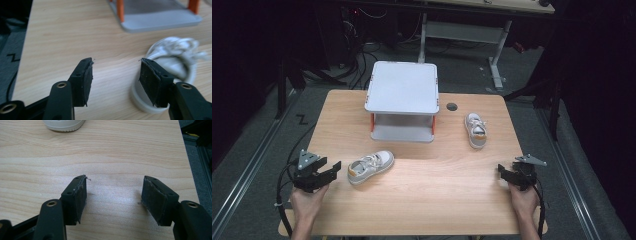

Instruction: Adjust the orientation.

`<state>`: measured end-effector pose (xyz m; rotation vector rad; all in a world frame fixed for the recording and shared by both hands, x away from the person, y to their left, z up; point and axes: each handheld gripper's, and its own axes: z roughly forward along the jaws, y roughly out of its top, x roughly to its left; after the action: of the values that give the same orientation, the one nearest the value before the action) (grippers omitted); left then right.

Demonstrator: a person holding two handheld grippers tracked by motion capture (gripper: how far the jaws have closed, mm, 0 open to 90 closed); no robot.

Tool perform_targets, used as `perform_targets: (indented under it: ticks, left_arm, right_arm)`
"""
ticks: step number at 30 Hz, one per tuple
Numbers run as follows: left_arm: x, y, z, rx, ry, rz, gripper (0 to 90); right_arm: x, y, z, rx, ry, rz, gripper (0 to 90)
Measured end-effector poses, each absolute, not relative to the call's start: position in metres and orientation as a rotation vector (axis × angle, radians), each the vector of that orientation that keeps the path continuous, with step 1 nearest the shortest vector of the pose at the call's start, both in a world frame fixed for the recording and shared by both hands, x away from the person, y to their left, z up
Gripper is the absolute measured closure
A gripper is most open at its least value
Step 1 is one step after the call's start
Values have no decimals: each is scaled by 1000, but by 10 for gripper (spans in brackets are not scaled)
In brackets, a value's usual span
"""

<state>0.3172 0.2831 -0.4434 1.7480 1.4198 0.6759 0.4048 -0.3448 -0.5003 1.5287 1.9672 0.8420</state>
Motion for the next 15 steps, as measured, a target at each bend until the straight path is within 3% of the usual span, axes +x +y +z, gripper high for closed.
perform_targets:
  ticks: [5, 15]
  left_arm:
    - [331, 261, -432, 1856, 1322, 624, 452]
    - [351, 248, -441, 1971, 1295, 525, 497]
  right_arm:
    - [405, -345, -500, 1529, 1967, 842, 369]
    - [405, -345, -500, 1529, 1968, 843, 365]
